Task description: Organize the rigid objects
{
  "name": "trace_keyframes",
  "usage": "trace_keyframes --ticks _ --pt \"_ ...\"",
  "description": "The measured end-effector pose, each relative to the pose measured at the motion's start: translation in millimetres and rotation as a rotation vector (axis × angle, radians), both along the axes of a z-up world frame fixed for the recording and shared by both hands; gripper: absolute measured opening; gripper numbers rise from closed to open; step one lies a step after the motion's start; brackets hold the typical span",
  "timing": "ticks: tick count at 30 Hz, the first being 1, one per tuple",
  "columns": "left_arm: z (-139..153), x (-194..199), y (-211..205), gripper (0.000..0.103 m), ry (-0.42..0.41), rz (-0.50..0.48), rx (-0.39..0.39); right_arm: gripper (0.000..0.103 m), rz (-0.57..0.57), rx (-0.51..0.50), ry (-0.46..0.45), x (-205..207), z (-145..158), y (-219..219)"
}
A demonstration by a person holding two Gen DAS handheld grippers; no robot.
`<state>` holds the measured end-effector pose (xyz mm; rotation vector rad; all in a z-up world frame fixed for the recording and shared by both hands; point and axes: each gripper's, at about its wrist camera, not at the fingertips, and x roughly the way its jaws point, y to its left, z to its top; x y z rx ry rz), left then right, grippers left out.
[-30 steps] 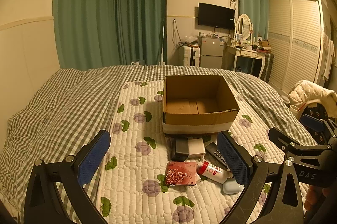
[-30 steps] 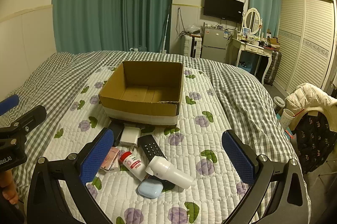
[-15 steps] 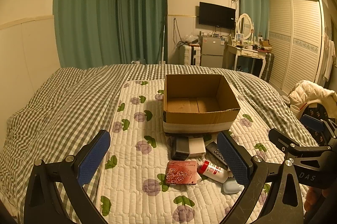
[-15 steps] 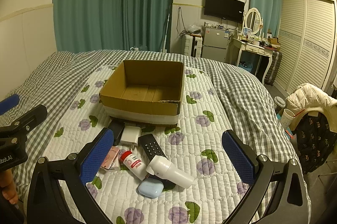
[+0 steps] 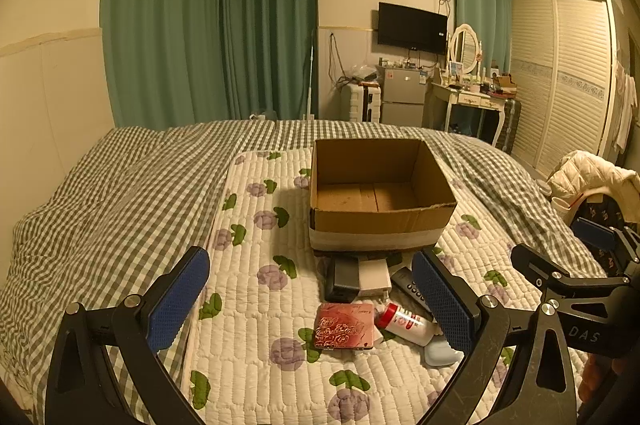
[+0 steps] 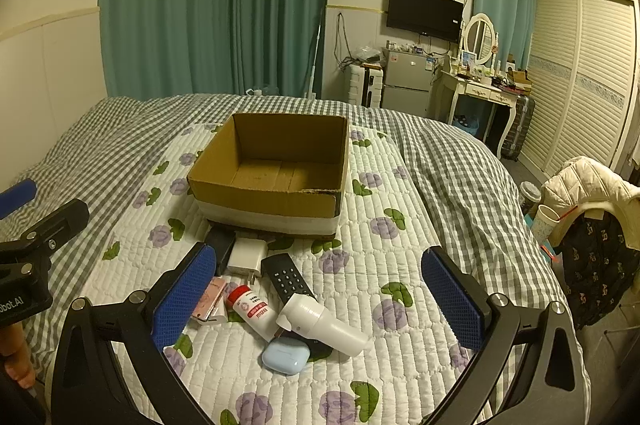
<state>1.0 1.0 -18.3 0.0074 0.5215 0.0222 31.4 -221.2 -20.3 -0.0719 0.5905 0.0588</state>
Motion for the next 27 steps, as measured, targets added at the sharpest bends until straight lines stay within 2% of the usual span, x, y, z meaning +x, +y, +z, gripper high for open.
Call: trace_keyframes --ticks 1,3,5,6,9,12,13,16,19,23,27 --pt "-5 1 0 0.102 0.012 0.003 0.004 0.103 -0.001 -0.005 0.017 -1 -17 5" --pt "-15 5 0 0.102 0.039 0.007 0.015 0.103 -0.001 -0.008 0.034 0 -23 6" --pt "-27 10 0 0.102 0.069 0.013 0.030 0.103 0.000 -0.024 0.092 5 -45 10" --pt "-34 13 0 0.102 0.086 0.015 0.038 0.103 0.005 -0.022 0.150 10 -66 11" --pt "-57 20 1 0.102 0.146 0.016 0.052 0.102 0.002 0.017 0.264 24 -90 9" --pt "-78 26 2 0.102 0.196 0.018 0.057 0.091 -0.016 0.020 0.384 33 -128 8" --pt "-83 27 2 0.102 0.206 0.017 0.061 0.091 -0.008 0.009 0.426 35 -141 10" --pt "-98 32 3 0.102 0.245 0.019 0.066 0.089 0.008 0.011 0.483 37 -156 14" --pt "-108 34 4 0.102 0.276 0.023 0.063 0.079 -0.002 0.035 0.525 43 -169 12" --pt "-118 36 5 0.102 0.299 0.021 0.074 0.055 -0.003 0.029 0.525 42 -177 8" --pt "-123 40 6 0.102 0.319 0.025 0.049 0.054 0.006 0.054 0.505 28 -163 -1"
